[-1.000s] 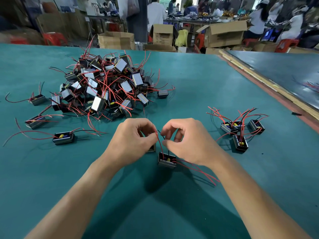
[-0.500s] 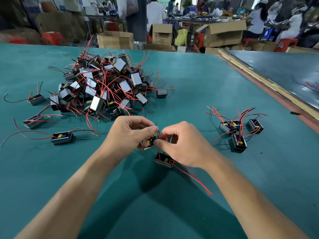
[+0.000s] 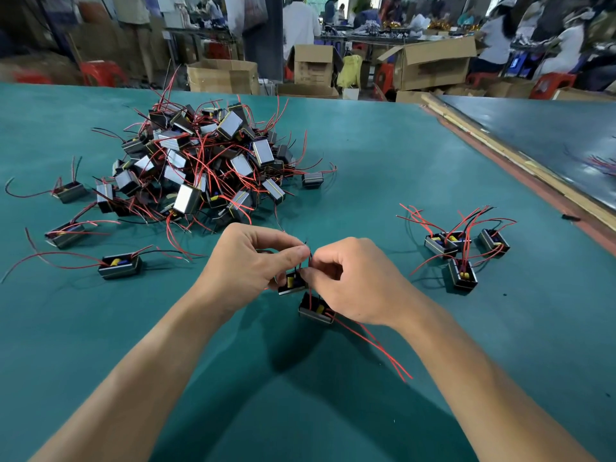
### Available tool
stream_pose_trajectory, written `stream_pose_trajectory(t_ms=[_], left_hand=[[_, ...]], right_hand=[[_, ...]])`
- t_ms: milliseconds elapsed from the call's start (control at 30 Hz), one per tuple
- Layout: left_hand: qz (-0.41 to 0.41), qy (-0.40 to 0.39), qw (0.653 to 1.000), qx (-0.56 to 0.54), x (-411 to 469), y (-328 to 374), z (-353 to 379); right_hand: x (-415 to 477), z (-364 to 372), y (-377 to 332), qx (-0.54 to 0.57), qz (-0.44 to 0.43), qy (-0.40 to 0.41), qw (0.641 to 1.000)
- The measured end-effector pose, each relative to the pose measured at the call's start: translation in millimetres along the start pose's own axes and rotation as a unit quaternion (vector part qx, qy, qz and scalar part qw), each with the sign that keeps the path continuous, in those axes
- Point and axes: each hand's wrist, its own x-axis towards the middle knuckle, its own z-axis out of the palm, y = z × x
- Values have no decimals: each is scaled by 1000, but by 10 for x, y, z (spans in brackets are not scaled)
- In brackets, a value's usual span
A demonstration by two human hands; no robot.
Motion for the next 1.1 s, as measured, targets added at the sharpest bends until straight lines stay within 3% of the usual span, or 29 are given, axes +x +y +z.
stream_pose_trajectory(t_ms=[267,467,1100], left_hand=[[2,-10,1000,11,-5,-5,8],[-5,-31,999,38,-12,-4,-15],[13,-45,996,78,-16,-21,-34]], right_hand=[[-6,-3,38,20,-14,-21,999],[18,-89,71,143,-21,75,987],[28,-114,70,122,-19,67,990]])
